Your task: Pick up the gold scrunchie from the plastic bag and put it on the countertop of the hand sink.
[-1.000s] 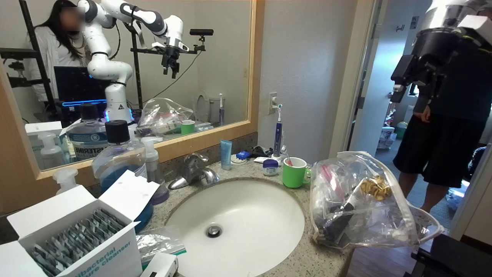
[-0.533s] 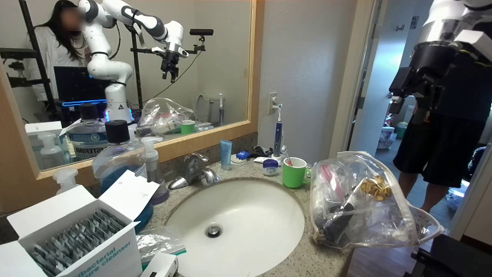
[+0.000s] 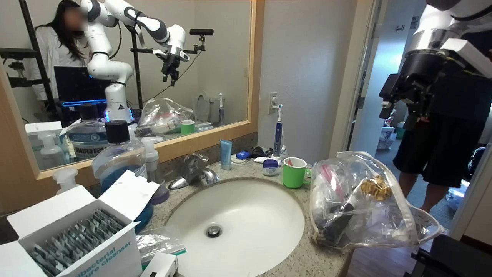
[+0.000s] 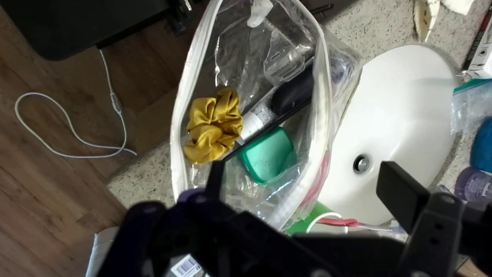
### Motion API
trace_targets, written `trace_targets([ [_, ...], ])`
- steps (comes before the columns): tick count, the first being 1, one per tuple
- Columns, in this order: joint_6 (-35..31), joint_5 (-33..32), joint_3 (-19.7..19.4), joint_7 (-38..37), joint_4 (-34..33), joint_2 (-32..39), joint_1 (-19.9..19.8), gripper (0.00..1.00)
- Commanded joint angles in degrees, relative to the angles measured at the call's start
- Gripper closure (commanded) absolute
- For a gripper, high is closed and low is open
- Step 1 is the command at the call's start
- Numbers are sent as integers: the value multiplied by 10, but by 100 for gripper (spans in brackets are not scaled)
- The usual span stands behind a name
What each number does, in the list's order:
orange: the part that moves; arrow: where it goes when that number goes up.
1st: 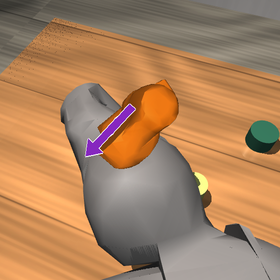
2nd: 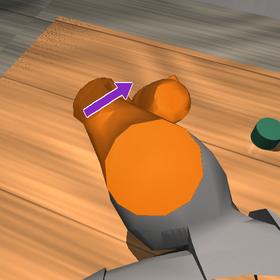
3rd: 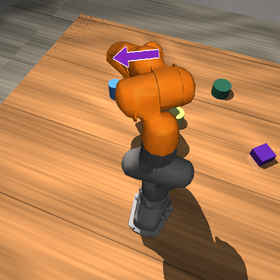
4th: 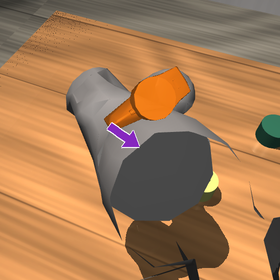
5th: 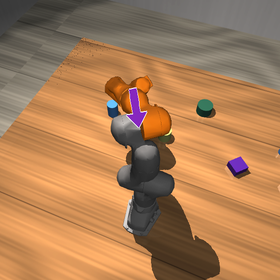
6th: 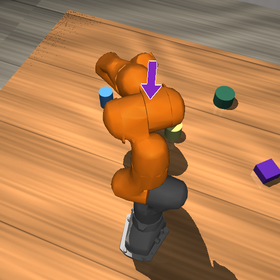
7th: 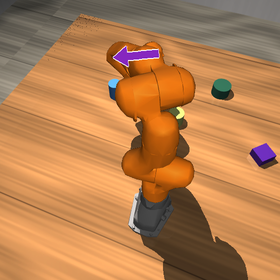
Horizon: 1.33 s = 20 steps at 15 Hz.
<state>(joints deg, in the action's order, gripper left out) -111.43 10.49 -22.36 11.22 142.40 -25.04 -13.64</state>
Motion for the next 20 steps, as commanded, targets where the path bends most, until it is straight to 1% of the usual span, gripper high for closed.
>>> trace_targets([
  [1,-11,8,7,-4,-23,37,-8,0],
  [9,-8,-22,23,-70,-57,92,-22,0],
  [10,-5,-23,23,-77,-60,98,-23,6],
  [12,2,-17,19,-82,-66,112,-24,10],
  [13,4,-14,17,-83,-68,118,-25,15],
  [14,4,-15,18,-89,-68,123,-28,13],
  [15,-4,-23,20,-96,-67,125,-31,15],
  [17,-12,-32,22,-106,-63,129,-36,12],
  [18,-17,-39,24,-113,-58,128,-37,14],
  [19,-21,-49,26,-117,-53,126,-37,7],
  [20,-23,-60,29,-122,-49,122,-36,3],
])
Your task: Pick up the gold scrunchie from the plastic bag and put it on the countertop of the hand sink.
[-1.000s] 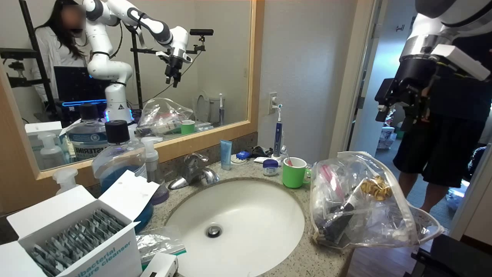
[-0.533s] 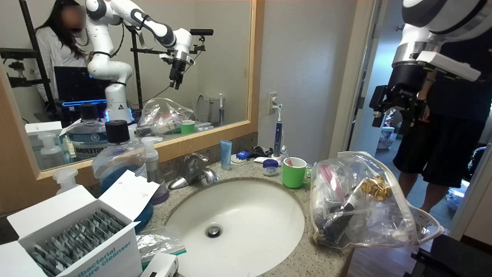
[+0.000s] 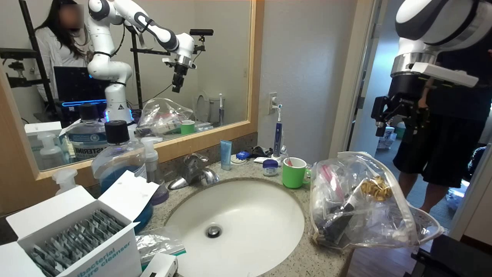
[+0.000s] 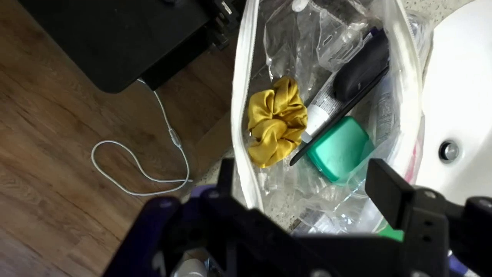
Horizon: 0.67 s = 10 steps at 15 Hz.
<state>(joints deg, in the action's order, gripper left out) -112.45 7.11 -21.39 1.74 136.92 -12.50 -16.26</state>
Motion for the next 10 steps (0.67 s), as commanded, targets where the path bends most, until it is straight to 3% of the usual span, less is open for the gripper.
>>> trace_targets([
  [1,-13,-32,21,-28,8,-6,-9,2],
  [10,0,-26,24,-10,-1,-5,-6,0],
])
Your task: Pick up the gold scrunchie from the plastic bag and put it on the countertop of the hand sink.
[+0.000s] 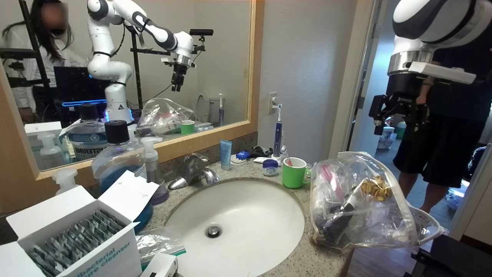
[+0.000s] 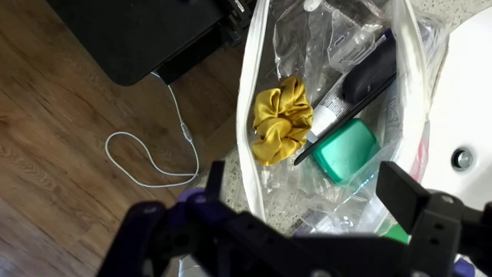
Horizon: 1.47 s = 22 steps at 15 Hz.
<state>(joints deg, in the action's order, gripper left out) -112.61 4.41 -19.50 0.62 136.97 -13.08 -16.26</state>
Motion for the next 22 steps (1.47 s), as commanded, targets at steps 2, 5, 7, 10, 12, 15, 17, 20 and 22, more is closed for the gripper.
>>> trace_targets([
  [2,2,18,10,4,5,14,4,0],
  [5,-18,24,22,-9,41,13,8,0],
  [7,-39,13,27,-23,73,9,4,0],
  [10,-72,0,18,-28,122,-4,-11,0],
  [12,-91,-4,3,-18,145,-4,-29,0],
  [15,-107,4,-20,13,160,6,-48,0],
  [17,-117,3,-24,25,166,4,-51,0],
  [20,-125,0,-20,36,168,-5,-47,0],
  [22,-122,-2,-12,35,165,-9,-42,0],
])
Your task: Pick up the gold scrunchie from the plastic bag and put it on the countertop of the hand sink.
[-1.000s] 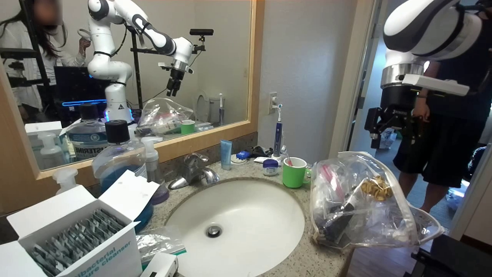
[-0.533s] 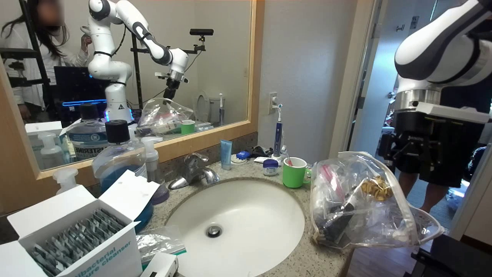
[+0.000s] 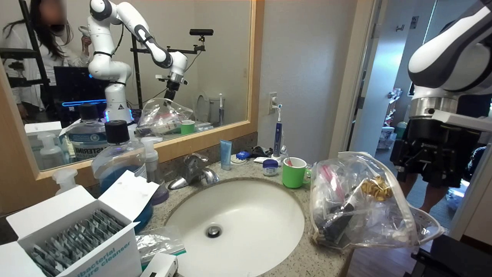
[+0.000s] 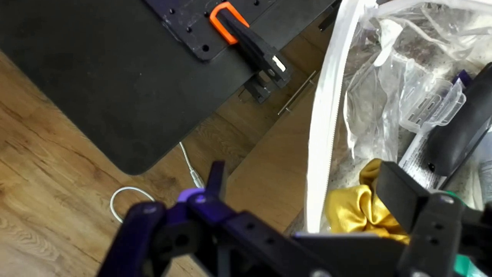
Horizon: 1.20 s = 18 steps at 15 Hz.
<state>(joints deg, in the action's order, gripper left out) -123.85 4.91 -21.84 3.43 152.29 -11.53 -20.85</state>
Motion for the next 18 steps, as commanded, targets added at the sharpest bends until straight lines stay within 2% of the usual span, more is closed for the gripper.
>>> trace_targets([
  [1,-10,-6,15,7,13,-28,8,0],
  [6,-13,11,23,41,9,-34,29,0],
  [10,-18,58,7,120,0,-21,42,0],
  [15,-31,121,-9,190,-7,3,43,0],
  [18,-53,140,-12,197,-3,10,39,0],
])
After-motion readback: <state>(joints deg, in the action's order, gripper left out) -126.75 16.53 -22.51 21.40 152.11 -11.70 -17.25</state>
